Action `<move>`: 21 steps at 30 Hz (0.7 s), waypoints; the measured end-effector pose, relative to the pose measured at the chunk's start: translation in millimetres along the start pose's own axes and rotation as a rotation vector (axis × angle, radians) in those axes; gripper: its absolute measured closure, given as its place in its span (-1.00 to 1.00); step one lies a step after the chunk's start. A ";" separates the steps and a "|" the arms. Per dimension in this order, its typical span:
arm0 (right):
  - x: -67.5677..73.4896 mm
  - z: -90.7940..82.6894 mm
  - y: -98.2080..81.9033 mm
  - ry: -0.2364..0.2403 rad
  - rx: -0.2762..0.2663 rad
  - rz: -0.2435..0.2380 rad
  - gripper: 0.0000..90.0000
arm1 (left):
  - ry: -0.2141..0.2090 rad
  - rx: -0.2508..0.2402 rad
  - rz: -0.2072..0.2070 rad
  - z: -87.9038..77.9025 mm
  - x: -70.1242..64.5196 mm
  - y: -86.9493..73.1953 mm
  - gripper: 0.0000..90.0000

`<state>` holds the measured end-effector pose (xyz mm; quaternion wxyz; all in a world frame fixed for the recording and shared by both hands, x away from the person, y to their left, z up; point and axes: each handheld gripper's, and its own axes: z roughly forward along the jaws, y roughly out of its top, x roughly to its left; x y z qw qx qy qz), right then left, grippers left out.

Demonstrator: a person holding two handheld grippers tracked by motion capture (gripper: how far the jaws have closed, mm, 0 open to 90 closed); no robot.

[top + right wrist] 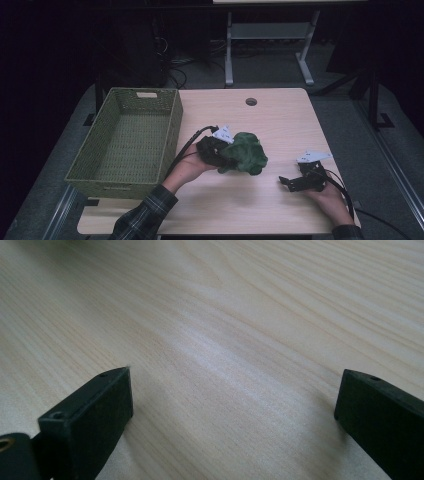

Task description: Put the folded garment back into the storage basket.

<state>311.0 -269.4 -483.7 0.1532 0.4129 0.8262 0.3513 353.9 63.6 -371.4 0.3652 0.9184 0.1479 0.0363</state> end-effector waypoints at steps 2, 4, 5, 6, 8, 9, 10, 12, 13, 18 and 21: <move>0.2 0.0 0.1 0.000 0.001 0.002 -0.96 | 0.012 -0.008 -0.004 -8.6 2.6 1.5 0.51; 0.2 0.0 0.1 0.000 0.001 0.002 -0.96 | 0.025 -0.005 0.000 -18.2 6.2 2.2 0.51; 0.2 0.0 0.0 -0.001 0.001 0.002 -0.96 | 0.033 -0.017 -0.015 -22.5 7.0 2.0 0.51; 0.1 0.0 0.0 -0.001 0.001 0.002 -0.96 | 0.037 -0.017 -0.015 -27.8 9.1 1.9 0.51; 0.2 0.0 0.1 -0.001 0.001 0.002 -0.96 | 0.054 -0.026 -0.026 -37.4 12.0 0.8 0.51; 0.2 0.0 0.0 -0.001 0.001 0.002 -0.96 | 0.062 -0.025 -0.025 -42.4 13.9 0.1 0.51; 0.2 0.0 0.1 -0.001 0.001 0.002 -0.96 | 0.072 -0.027 -0.029 -47.3 15.8 -0.9 0.51; 0.0 0.0 0.0 0.000 0.000 0.000 -0.96 | 0.091 -0.040 -0.038 -57.0 19.4 -3.1 0.51; -0.1 0.1 -0.1 -0.001 -0.001 -0.002 -0.96 | 0.101 -0.045 -0.044 -62.1 21.0 -4.1 0.51; -0.1 0.1 0.0 0.000 -0.001 -0.001 -0.96 | 0.145 -0.065 -0.065 -86.1 29.1 -11.1 0.51; 0.1 0.0 0.0 0.000 0.001 0.002 -0.96 | 0.175 -0.067 -0.076 -99.6 34.5 -16.7 0.51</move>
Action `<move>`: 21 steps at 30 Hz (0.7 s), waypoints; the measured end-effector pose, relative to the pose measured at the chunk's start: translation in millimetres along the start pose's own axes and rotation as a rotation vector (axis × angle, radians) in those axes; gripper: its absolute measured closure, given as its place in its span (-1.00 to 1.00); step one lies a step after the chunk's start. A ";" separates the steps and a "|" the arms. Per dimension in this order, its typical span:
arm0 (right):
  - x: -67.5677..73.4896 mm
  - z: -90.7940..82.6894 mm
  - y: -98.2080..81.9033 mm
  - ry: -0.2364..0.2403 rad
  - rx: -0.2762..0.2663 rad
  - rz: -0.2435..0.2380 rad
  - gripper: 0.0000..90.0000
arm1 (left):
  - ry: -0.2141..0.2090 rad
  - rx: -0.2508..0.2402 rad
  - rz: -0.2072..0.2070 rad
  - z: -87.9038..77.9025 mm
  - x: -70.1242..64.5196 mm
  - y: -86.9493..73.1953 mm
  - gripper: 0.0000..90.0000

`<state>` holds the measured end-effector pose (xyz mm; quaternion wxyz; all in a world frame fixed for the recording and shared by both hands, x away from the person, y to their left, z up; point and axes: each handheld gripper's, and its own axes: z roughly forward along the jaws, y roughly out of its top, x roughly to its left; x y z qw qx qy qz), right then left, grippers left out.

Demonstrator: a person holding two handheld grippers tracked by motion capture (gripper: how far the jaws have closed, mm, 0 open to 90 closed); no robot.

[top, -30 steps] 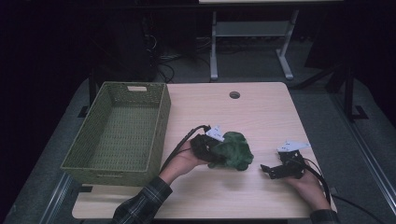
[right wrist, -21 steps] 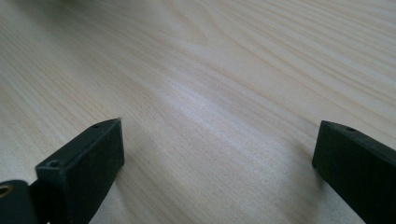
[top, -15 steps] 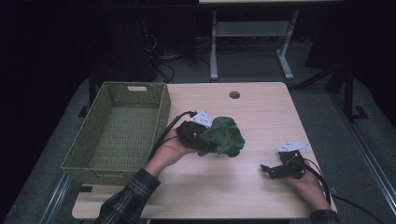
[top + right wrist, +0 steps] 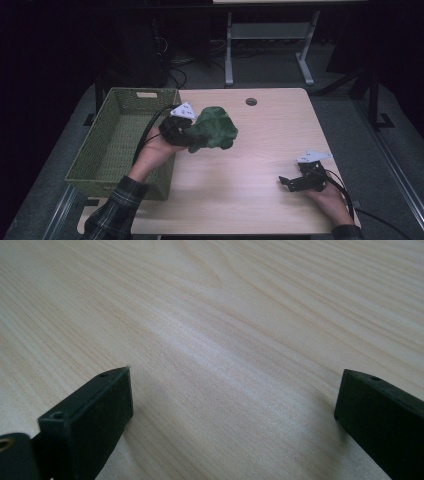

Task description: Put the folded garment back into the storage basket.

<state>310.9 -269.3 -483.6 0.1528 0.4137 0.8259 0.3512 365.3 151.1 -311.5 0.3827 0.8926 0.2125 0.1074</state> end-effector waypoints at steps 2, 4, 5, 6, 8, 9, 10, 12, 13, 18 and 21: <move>0.0 0.0 0.0 -0.001 0.000 0.001 -0.96 | 0.018 -0.006 -0.014 -7.9 4.9 -3.8 0.51; 0.2 0.0 0.1 -0.001 0.001 0.002 -0.96 | 0.041 -0.007 -0.024 -15.9 10.3 -8.4 0.51; 0.2 0.0 0.1 -0.001 0.001 0.002 -0.96 | 0.053 -0.007 -0.028 -20.0 13.3 -11.1 0.51; 0.0 0.1 0.1 -0.001 0.000 0.000 -0.96 | 0.066 -0.010 -0.038 -24.1 16.1 -14.0 0.51; 0.0 0.1 0.0 -0.001 0.000 -0.001 -0.96 | 0.097 -0.015 -0.052 -32.7 22.1 -20.2 0.51; -0.1 0.1 0.0 -0.002 -0.001 -0.001 -0.96 | 0.110 -0.013 -0.057 -37.1 24.9 -23.4 0.51; -0.1 0.1 0.0 -0.002 -0.001 -0.002 -0.96 | 0.125 -0.015 -0.066 -41.1 27.2 -26.6 0.51; 0.0 0.1 0.1 -0.002 0.000 0.000 -0.96 | 0.150 -0.021 -0.081 -49.0 32.1 -33.2 0.51; 0.1 0.1 0.1 -0.002 0.000 0.001 -0.96 | 0.163 -0.020 -0.088 -54.1 35.3 -37.5 0.51; 0.2 0.1 0.1 -0.003 0.001 0.002 -0.96 | 0.206 -0.030 -0.130 -69.3 45.6 -56.5 0.51; 0.1 0.2 0.1 -0.002 -0.001 0.000 -0.96 | 0.236 -0.026 -0.149 -76.4 52.0 -69.5 0.51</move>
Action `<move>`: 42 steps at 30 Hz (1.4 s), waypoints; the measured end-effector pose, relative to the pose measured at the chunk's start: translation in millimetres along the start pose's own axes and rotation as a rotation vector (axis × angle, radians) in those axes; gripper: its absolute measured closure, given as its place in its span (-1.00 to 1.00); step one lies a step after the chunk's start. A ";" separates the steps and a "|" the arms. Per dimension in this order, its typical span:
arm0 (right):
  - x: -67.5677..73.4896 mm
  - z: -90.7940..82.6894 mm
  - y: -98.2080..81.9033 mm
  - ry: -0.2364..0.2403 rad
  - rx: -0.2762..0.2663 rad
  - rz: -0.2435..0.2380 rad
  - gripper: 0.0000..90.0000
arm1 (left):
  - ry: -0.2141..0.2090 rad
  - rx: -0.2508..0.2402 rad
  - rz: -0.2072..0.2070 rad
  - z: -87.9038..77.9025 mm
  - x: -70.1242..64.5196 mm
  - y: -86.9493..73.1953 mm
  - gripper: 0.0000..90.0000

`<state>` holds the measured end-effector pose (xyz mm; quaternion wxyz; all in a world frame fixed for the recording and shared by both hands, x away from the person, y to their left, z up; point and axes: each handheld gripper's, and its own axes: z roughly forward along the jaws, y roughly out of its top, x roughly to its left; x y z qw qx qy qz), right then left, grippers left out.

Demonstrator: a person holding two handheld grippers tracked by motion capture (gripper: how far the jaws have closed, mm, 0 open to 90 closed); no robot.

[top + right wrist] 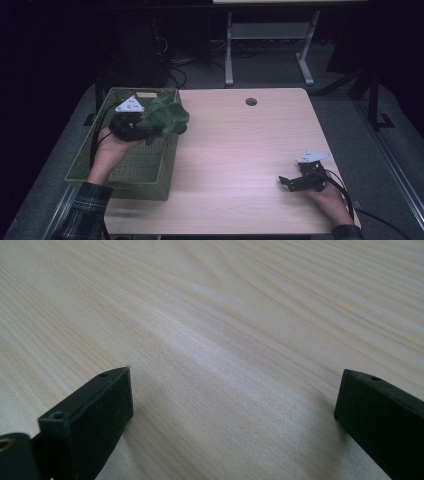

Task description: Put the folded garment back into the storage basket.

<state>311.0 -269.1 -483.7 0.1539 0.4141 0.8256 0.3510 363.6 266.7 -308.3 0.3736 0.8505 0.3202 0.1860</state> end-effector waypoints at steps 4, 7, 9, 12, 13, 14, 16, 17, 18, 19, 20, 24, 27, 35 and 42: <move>0.1 0.0 0.0 -0.001 0.001 0.001 -0.96 | 0.037 0.004 -0.045 -6.3 12.2 -16.3 0.51; 0.2 -0.1 0.0 -0.001 0.001 0.002 -0.96 | 0.069 0.013 -0.073 -8.6 20.5 -29.6 0.51; 0.2 -0.1 0.0 0.000 0.001 0.002 -0.96 | 0.078 0.019 -0.092 -9.0 25.1 -36.9 0.51; 0.1 0.0 0.0 -0.001 0.001 0.001 -0.96 | 0.091 0.032 -0.114 -7.0 31.6 -49.1 0.51; 0.2 0.0 0.0 -0.001 0.001 0.002 -0.96 | 0.101 0.041 -0.120 -6.1 33.9 -53.8 0.51; 0.2 0.0 0.1 -0.001 0.001 0.002 -0.96 | 0.103 0.041 -0.129 -5.0 35.1 -56.8 0.51; 0.2 0.0 0.1 -0.002 0.001 0.002 -0.96 | 0.101 0.057 -0.139 -2.4 38.6 -64.0 0.51; 0.2 0.0 0.1 -0.001 0.001 0.002 -0.96 | 0.101 0.070 -0.146 0.0 40.2 -68.1 0.51; 0.2 0.0 0.1 -0.002 0.001 0.002 -0.96 | 0.102 0.085 -0.142 1.3 41.1 -70.2 0.51; 0.2 0.0 0.1 -0.002 0.001 0.002 -0.96 | 0.101 0.092 -0.145 3.6 41.7 -73.0 0.51; 0.2 0.0 0.1 -0.001 0.001 0.002 -0.96 | 0.101 0.110 -0.138 5.2 42.5 -75.2 0.51; 0.2 0.0 0.1 -0.001 0.001 0.002 -0.96 | 0.106 0.147 -0.131 12.6 44.3 -82.1 0.50; 0.3 0.0 0.1 -0.001 0.001 0.002 -0.96 | 0.102 0.176 -0.129 17.5 44.4 -84.5 0.49; 0.3 0.0 0.1 -0.002 0.001 0.003 -0.96 | 0.069 0.248 -0.140 32.3 45.3 -89.5 0.44; 0.3 0.0 0.0 -0.002 0.001 0.002 -0.96 | 0.062 0.282 -0.143 36.7 46.5 -92.2 0.28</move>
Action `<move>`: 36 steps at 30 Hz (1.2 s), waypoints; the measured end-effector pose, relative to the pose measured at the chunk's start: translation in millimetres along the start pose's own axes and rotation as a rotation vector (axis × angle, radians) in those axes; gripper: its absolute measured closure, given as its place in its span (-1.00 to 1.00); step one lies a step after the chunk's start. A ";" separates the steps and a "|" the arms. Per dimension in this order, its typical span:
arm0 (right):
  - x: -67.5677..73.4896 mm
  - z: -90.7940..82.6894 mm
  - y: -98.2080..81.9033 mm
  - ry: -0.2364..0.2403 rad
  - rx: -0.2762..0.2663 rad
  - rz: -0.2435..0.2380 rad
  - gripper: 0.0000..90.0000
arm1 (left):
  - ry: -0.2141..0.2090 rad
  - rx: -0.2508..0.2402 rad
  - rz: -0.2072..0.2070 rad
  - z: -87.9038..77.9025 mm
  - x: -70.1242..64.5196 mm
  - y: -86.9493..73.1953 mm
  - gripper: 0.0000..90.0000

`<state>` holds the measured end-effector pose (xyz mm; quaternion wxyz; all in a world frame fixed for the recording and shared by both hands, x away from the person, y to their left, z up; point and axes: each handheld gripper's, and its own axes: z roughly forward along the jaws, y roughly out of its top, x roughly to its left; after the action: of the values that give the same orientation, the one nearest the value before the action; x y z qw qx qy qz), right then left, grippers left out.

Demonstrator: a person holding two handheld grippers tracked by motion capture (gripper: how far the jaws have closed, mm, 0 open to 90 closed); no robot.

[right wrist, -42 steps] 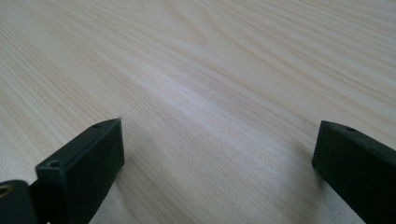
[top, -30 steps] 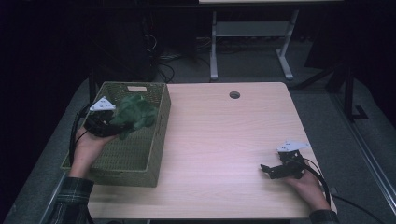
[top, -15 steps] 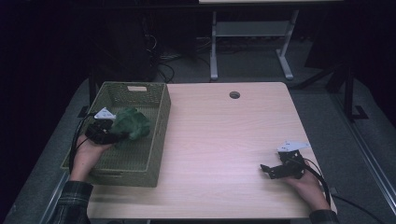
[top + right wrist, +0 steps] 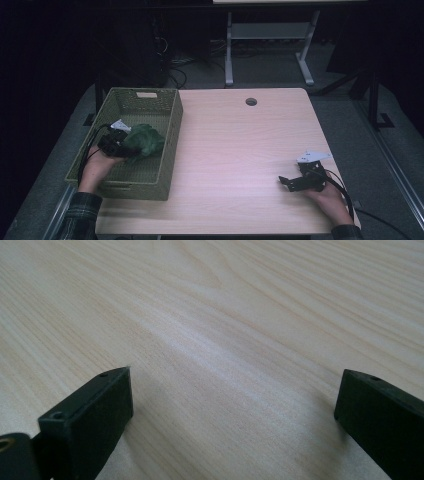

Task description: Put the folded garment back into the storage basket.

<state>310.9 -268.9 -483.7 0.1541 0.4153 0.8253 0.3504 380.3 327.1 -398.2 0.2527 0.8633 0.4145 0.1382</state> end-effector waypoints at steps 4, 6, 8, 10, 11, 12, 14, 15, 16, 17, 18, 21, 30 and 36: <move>-0.1 -0.1 0.0 0.000 0.000 -0.001 -0.96 | 0.003 0.007 -0.008 1.9 1.2 -0.9 0.01; 0.0 0.0 0.0 0.000 0.000 0.000 -0.96 | 0.006 -0.004 -0.013 1.8 1.4 -1.0 -0.12; 0.0 0.0 0.0 0.000 0.000 0.001 -0.96 | 0.009 -0.015 -0.024 1.0 1.7 -1.3 -0.27; 0.0 0.0 0.0 0.000 0.000 0.000 -0.96 | 0.010 -0.019 -0.029 1.1 3.4 -1.4 -0.41; 0.0 0.0 0.0 0.000 0.000 0.000 -0.96 | 0.011 -0.020 -0.034 0.8 3.4 -1.3 -0.48; 0.0 0.0 0.0 0.000 0.000 0.000 -0.96 | 0.015 -0.024 -0.038 0.3 3.4 -1.1 -0.52; -0.1 0.0 0.0 0.000 0.000 0.000 -0.96 | 0.025 -0.035 -0.039 -0.4 3.4 -0.6 -0.61; -0.1 0.0 0.0 0.000 0.000 0.000 -0.96 | 0.029 -0.041 -0.038 -0.9 3.1 -0.3 -0.62; 0.0 0.0 0.0 0.000 0.000 0.000 -0.96 | 0.035 -0.047 -0.036 -1.1 2.7 0.2 -0.65; -0.1 0.0 0.0 0.000 0.000 0.000 -0.96 | 0.041 -0.050 -0.025 -1.4 3.0 0.7 -0.68; 0.0 0.0 0.0 0.000 0.000 0.000 -0.96 | 0.044 -0.055 -0.024 -2.5 2.4 1.0 -0.69; 0.0 0.0 0.0 0.000 0.000 0.000 -0.96 | 0.047 -0.081 -0.016 -6.2 1.7 2.5 -0.69; 0.1 0.0 0.0 0.000 0.000 0.001 -0.96 | 0.027 -0.161 -0.013 -16.6 -8.4 15.0 -0.69; 0.0 0.0 0.0 0.000 0.000 0.000 -0.96 | -0.001 -0.205 -0.003 -25.1 -24.0 30.7 -0.69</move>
<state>310.9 -268.9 -483.7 0.1541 0.4153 0.8252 0.3504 374.1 300.1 -361.0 0.3400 0.8324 0.3992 0.1791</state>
